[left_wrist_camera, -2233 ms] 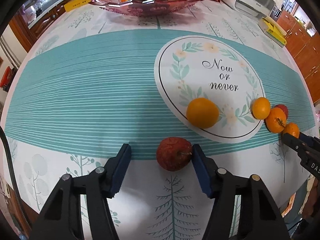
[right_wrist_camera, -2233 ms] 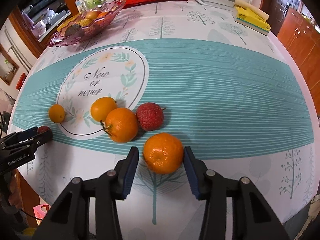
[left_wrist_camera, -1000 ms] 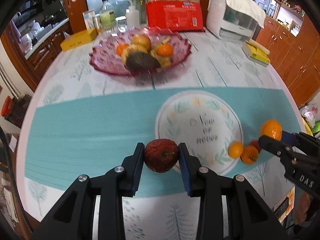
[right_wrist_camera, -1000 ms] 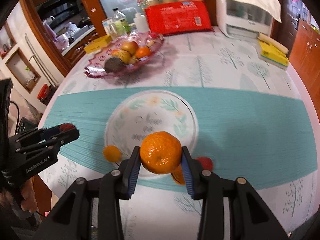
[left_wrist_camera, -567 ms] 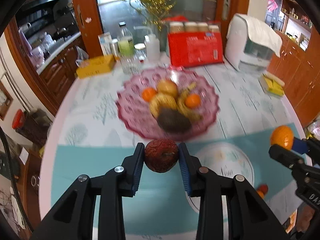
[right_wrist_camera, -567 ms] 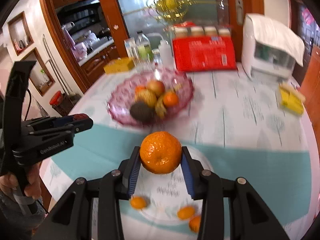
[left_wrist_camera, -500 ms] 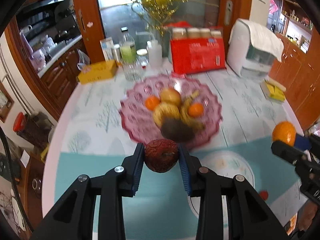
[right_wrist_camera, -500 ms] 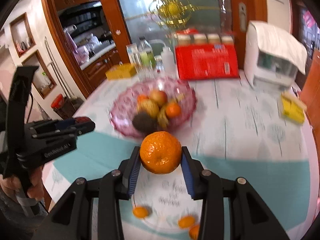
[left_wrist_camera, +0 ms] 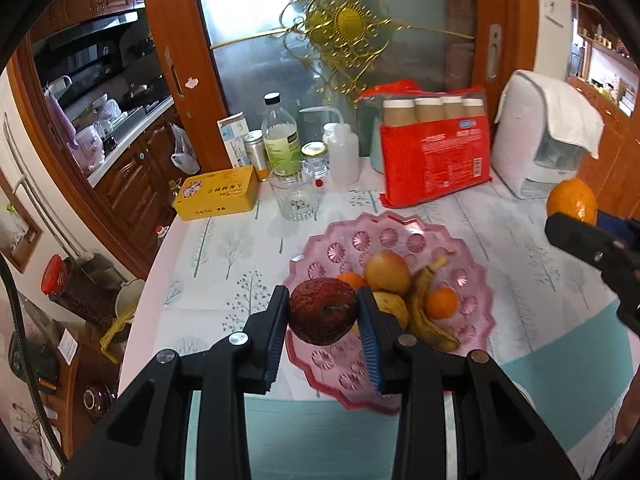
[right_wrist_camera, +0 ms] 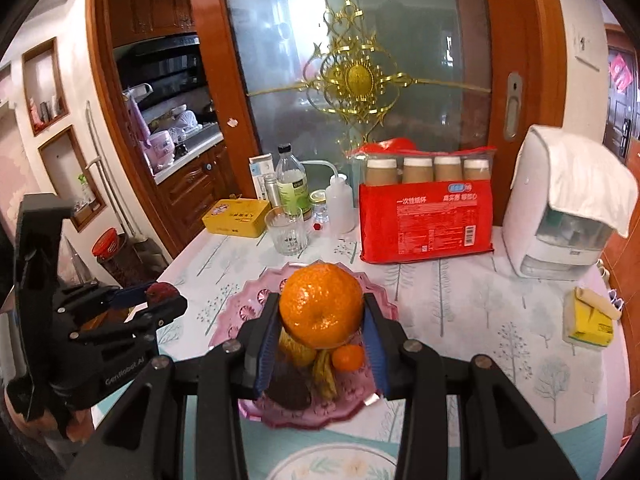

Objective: Organize fruits
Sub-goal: 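Lift and carry the red fruit and orange with both tools to the bowl, then lower the red fruit and orange into the bowl and open both tools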

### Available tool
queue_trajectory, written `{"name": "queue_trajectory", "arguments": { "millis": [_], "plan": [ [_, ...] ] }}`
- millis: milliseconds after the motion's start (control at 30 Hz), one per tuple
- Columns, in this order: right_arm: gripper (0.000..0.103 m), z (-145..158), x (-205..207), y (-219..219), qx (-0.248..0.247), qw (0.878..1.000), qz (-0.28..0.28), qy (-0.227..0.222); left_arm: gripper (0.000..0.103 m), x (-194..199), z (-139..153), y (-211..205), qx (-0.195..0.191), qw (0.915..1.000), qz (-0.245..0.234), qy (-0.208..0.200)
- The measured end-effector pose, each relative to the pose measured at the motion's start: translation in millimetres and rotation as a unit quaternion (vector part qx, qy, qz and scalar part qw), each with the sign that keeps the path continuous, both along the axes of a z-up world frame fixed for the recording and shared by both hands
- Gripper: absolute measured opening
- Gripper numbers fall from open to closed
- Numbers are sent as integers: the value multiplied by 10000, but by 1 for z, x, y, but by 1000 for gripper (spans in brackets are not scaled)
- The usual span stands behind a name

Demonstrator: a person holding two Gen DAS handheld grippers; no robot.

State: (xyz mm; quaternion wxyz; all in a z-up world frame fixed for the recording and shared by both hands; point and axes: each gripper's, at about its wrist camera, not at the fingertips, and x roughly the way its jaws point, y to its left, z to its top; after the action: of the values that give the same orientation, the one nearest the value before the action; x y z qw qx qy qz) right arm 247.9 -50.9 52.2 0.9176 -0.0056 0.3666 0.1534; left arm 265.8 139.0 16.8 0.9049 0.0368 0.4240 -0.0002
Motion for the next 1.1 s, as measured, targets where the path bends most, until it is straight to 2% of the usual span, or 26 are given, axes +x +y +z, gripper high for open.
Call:
{"name": "queue_trajectory", "arguments": {
  "millis": [267,467,567,833,1100],
  "plan": [
    [40,-70,43,16,-62,9974,-111,707,33,42,-59,6,-73,9985,95,531],
    [40,-123,61,21,-237,9918,-180,1247,33,65,-113,6,-75,9950,129,986],
    [40,-140,67,21,-301,9894,-192,1411,33,73,-134,4,-64,9933,124,1151],
    [40,-163,73,20,-410,9862,-210,1593,33,81,-162,-1,-34,9907,70,1355],
    [41,-164,73,25,-498,9876,-132,1481,33,82,-172,0,13,9890,79,1478]
  ]
}}
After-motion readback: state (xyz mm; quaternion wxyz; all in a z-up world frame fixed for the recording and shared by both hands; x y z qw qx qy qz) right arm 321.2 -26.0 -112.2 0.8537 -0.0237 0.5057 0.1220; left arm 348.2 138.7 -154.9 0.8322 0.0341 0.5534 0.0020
